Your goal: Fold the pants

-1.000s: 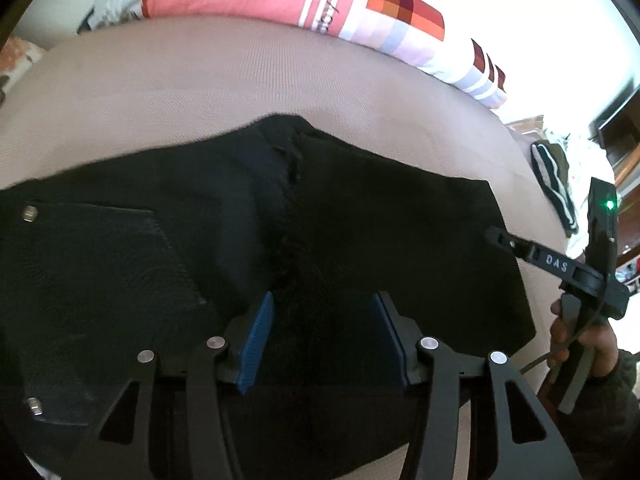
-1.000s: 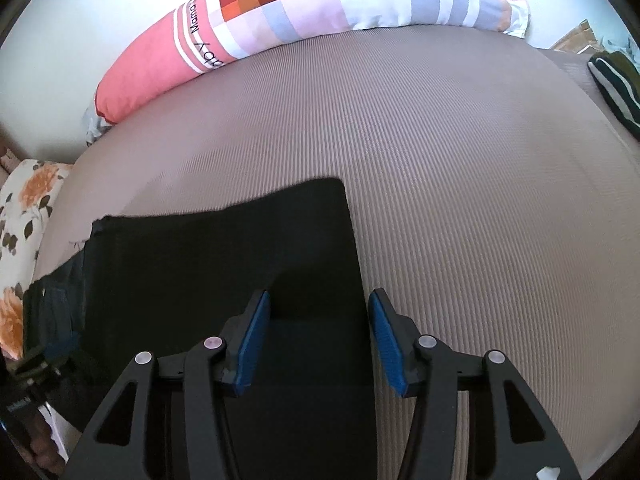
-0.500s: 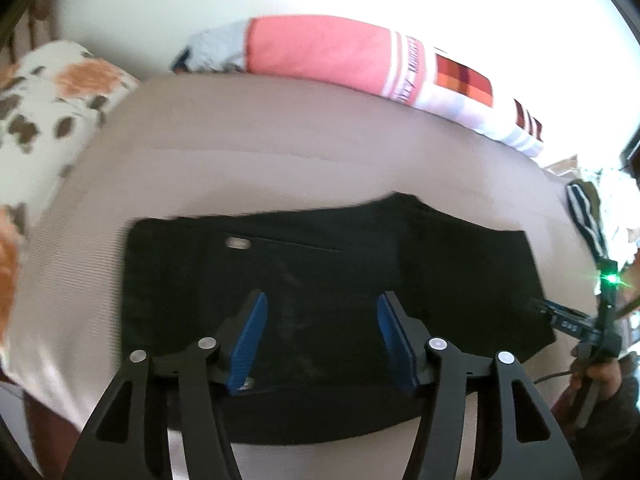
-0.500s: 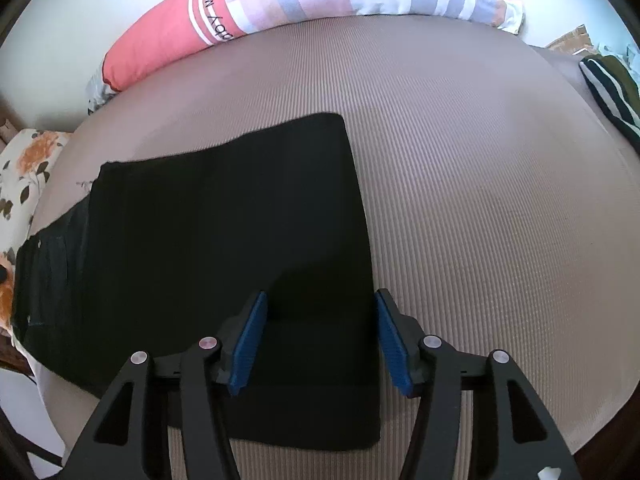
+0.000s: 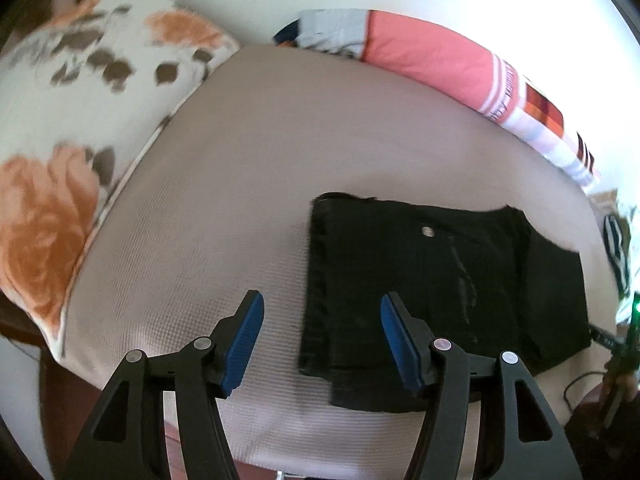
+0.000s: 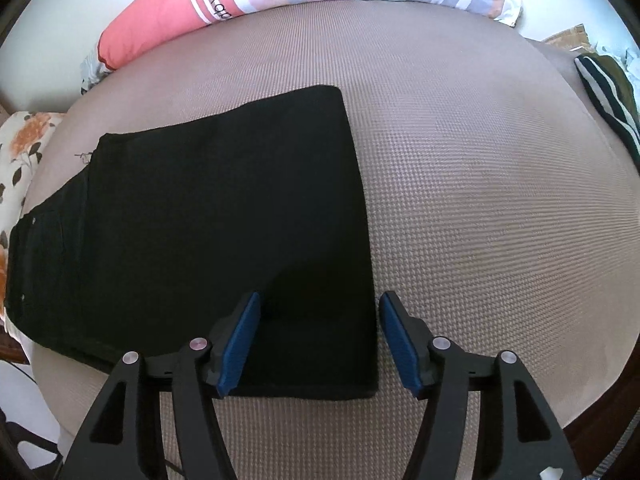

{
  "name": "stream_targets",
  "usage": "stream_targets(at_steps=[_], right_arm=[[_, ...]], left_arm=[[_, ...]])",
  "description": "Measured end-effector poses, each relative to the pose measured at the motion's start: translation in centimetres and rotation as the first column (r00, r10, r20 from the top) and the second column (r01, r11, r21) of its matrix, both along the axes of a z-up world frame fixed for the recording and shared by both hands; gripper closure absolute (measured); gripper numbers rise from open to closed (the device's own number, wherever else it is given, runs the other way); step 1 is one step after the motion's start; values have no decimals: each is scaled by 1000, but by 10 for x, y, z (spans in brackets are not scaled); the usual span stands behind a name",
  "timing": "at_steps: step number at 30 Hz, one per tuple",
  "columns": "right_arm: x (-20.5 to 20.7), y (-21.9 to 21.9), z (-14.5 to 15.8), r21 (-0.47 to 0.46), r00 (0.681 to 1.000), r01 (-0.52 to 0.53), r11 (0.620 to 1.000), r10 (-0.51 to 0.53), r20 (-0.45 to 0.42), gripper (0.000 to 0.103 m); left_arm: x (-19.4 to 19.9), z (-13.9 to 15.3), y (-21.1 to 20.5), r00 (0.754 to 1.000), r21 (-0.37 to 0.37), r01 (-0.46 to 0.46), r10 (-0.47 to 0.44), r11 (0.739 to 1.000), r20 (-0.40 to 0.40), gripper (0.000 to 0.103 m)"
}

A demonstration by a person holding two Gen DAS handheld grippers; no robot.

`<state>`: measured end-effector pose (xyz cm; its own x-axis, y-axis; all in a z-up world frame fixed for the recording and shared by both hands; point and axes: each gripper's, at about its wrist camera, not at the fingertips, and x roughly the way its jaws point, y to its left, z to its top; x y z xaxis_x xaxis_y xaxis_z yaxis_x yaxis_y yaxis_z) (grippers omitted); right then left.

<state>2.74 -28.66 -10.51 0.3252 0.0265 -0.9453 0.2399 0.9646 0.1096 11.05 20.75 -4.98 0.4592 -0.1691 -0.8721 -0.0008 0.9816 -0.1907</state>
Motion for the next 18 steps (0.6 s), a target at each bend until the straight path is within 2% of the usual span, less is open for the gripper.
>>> stream_targets(at_steps=[5,7,10,16,18], right_arm=[[2,-1,18,-20,999,34,999,-34,10,44],[2,1,26,-29,999,43,999,-42,26,44],[5,9,38,-47,999,43,998,-41,35,43],[22,40,49,-60,999,8,998,-6,36,43],[33,53,50,-60,999,-13,998,15,30,43]], left_arm=[[9,-24,27,999,-184,-1,-9,983,-53,41],[16,-35,35,997,-264,-1,-20,965,-75,41],[26,-47,42,994,-344,2,-40,939,-103,41],[45,-61,47,986,-430,48,-113,902,-126,41],[50,-66,46,980,-475,67,-147,878,-134,41]])
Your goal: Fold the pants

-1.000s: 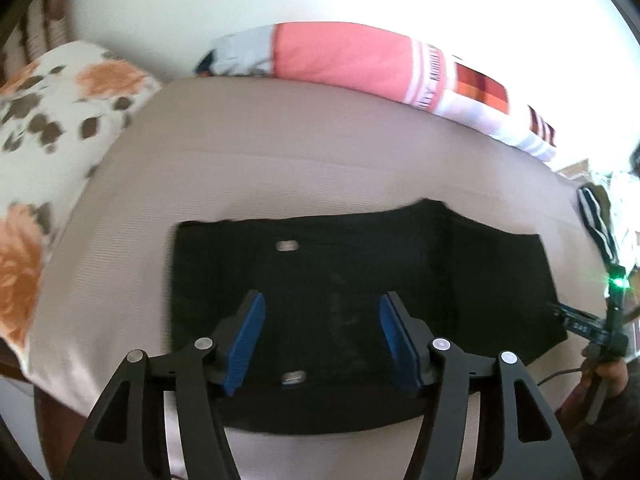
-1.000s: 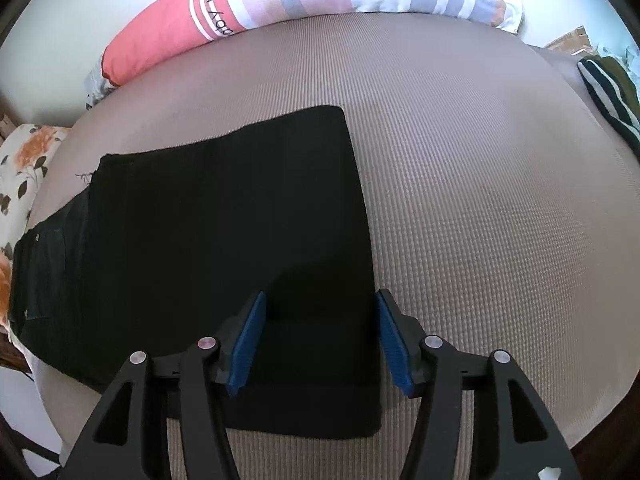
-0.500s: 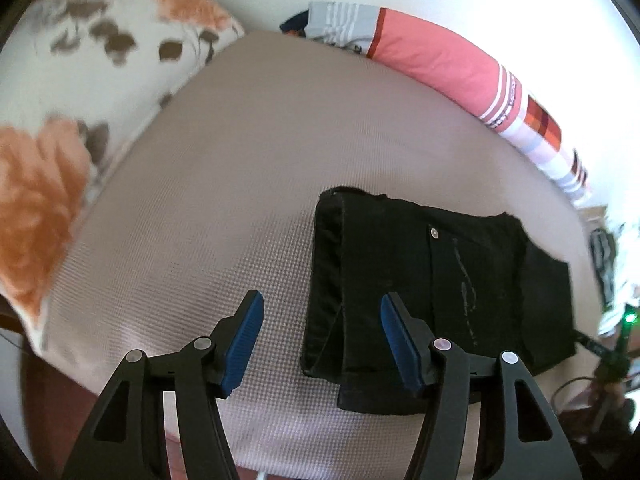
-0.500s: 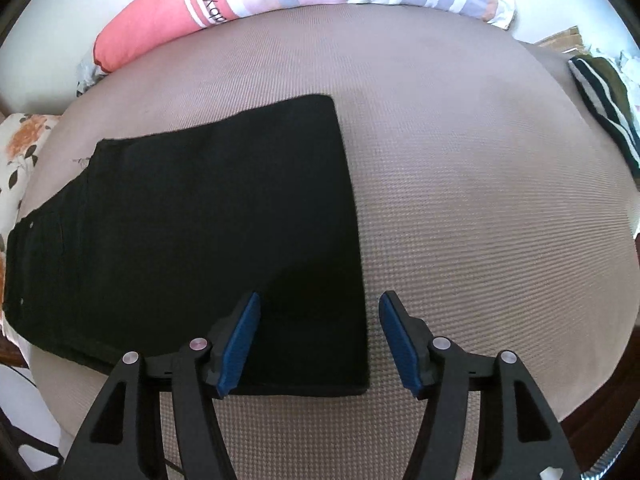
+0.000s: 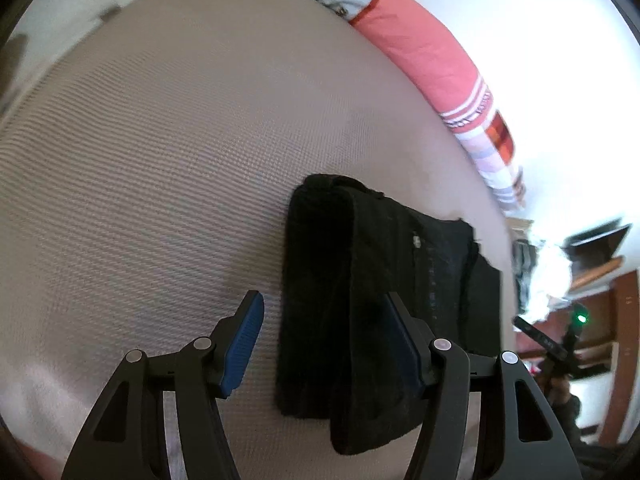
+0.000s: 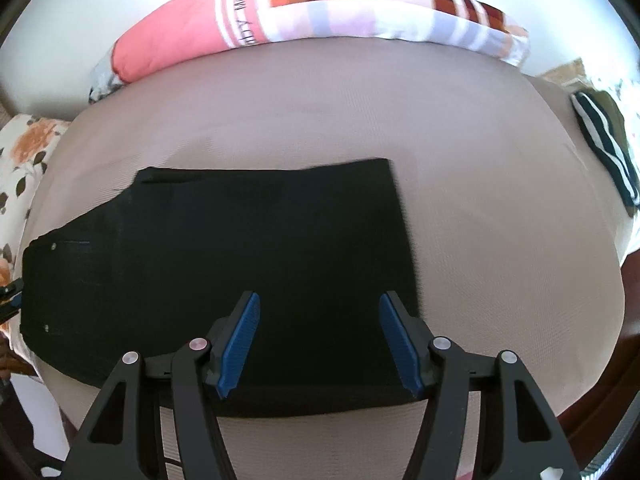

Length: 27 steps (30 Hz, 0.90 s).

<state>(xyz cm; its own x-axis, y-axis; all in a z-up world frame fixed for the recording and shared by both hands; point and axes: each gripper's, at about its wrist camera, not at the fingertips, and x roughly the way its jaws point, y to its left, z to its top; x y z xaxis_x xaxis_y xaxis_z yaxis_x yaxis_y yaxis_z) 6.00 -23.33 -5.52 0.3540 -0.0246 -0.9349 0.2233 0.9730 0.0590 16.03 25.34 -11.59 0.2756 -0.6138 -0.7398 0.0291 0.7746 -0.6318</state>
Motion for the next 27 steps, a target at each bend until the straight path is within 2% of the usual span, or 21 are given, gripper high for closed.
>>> stream_targets(at_steps=[4,9,13,16,27], right_arm=[[26,34,5,16,999,-46,999,46,8,43],[44,76,12,26,993,-114,993,113,18,41],[54,103,10,29,987,-160,987,160,11,41],[53,116,8,42,984,-180,983,180,2,41],[65,164,1,126,970,-244,962,244,14,41]], left_arm=[[8,-9,-2,999,-9,42,-42,999,-21,41],[17,-15,8,997,-83,70,-73,994,-33,41],[28,-23,15,994,-192,83,-96,978,-55,42],[34,-33,15,989,-293,70,-104,954,-102,43],[53,-32,-21,986,-311,122,-152,943,-75,44]])
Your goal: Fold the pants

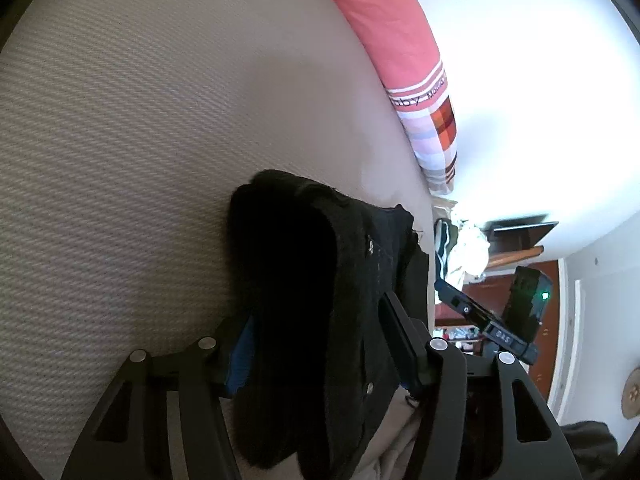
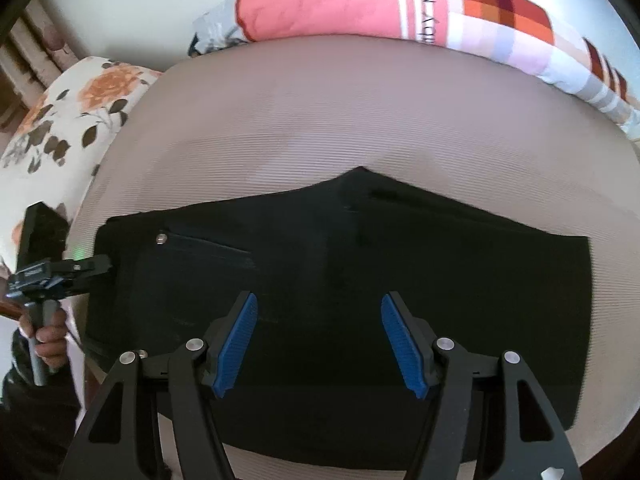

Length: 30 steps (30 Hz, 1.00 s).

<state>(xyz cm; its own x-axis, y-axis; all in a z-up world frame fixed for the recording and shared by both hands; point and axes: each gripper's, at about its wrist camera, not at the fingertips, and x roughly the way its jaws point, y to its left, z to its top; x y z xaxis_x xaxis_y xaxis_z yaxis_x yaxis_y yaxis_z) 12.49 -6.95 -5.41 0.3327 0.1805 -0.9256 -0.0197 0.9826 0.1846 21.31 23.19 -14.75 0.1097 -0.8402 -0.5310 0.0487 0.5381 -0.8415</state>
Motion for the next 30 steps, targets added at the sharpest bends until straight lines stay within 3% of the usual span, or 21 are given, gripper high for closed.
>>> stream_targets(at_steps=[3,6,10,15,20,30], right_arm=[[0,7,-2,19,1000,-18,1000,17,7,41],[-2,7,-1,18,999,-27,999,27,24,41],[-5,-7,2,21,999,-5,1000,4,43,41],[-14,-50,7,57,994,80,995,-84,69,40],[-27,-96,6,84,982,157,984,-165,90,39],[-52,-179,-5,146,954,270,952,-285,97,39]], left_arm=[[-4,3,-11,998,55,-30,27,998,54,48],[-11,7,-17,991,134,-87,72,987,115,59],[-18,9,-18,986,190,-141,120,972,118,67],[-26,29,-32,979,311,-191,159,931,127,78],[-40,58,-36,972,203,-232,220,951,79,89],[-59,118,-125,966,143,-249,236,958,102,90]])
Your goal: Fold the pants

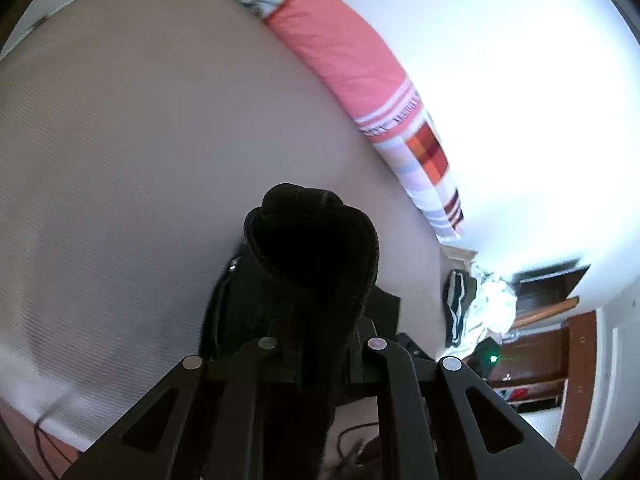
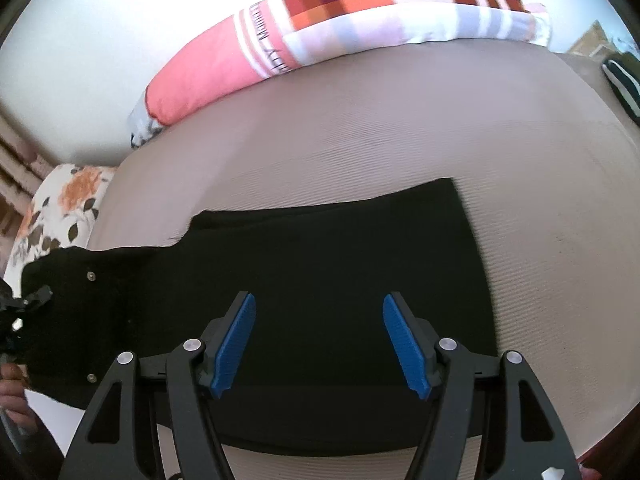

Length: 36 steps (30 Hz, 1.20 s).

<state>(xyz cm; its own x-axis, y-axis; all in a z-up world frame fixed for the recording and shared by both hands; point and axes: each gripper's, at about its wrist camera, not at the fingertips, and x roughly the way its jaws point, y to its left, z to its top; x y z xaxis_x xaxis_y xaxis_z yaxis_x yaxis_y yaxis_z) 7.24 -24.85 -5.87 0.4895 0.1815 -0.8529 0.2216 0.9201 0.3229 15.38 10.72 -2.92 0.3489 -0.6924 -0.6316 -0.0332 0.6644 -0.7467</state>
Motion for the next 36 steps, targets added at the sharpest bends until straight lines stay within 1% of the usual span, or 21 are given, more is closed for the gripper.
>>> stream_targets(at_steps=[2,6,8,10,13,16,20,25,28,34,36], right_arm=[[-5,-10,1,-5,1000,5,1000,-5,12,39],[-18,-35,0,9,999,27,1000,-27,28,39],[-25,-48,-1,17,999,44,999,-45,29,39],[-31,-60,-3,20,997,73,997,-74,32,39],[-38,-78,-7,57,993,112,992,-115,41,39],[-43,-91,-12,92,987,153,984,-157,44,39],[-44,-96,-15,68,986,158,985,-161,46,39],[-44,-104,-20,100,984,166,981,-171,43,39],[-45,-106,-22,107,984,166,980,-171,41,39],[-45,-106,-24,116,985,165,979,-170,38,39],[-44,-106,-25,116,985,165,980,-170,37,39]], left_arm=[[0,7,-27,1000,7,21,-21,1000,6,90],[4,11,-83,997,-15,77,-77,997,1,90],[4,10,-113,993,3,118,-118,993,9,90],[4,5,-142,988,17,155,-155,988,10,90],[4,-8,-173,983,-3,183,-183,983,-17,90],[7,-20,-197,981,-12,195,-195,981,-22,90],[8,-36,-216,979,15,204,-204,979,-30,90],[6,-57,-229,977,59,211,-208,976,-53,90],[4,-67,-233,975,79,221,-217,972,-52,89],[3,-73,-237,972,94,234,-230,968,-54,83],[2,-70,-239,970,108,243,-239,964,-47,79]])
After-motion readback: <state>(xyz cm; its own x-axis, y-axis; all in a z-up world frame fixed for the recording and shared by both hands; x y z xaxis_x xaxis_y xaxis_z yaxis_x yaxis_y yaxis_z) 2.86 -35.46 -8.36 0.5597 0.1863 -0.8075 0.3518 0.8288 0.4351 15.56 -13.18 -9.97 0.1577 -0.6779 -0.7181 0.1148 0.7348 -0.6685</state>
